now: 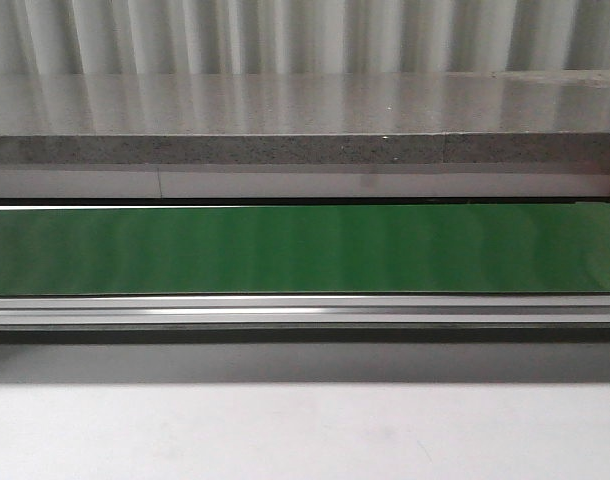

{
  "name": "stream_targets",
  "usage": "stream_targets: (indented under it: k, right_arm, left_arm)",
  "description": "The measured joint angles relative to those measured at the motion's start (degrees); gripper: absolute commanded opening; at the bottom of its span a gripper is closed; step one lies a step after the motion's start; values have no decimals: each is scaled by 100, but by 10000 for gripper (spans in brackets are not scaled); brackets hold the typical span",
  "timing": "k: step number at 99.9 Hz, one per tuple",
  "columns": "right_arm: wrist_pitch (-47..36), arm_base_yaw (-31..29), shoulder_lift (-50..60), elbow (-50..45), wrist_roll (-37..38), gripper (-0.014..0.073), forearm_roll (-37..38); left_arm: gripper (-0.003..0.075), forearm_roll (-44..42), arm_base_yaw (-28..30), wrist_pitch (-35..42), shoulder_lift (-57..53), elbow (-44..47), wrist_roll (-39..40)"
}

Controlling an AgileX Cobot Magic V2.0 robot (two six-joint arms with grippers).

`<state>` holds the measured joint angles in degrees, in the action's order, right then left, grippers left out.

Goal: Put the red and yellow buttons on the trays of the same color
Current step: 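Lower the left gripper onto a yellow button and grasp it, then set the yellow button on the belt and open the left gripper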

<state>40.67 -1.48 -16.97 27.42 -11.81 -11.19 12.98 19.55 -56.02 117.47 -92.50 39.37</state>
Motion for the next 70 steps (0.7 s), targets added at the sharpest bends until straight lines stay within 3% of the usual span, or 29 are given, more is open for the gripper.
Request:
stream_targets:
  k: [9,32,70]
  right_arm:
    - [0,0,0,0,0,-67,0]
    - [0,0,0,0,0,-67,-8]
    - [0,0,0,0,0,-67,-8]
  left_arm:
    - [165,14,0,0,0,0,-51]
    - [165,14,0,-35,-43,0,-422]
    - [165,-241,44,-763,-869,0,-2458]
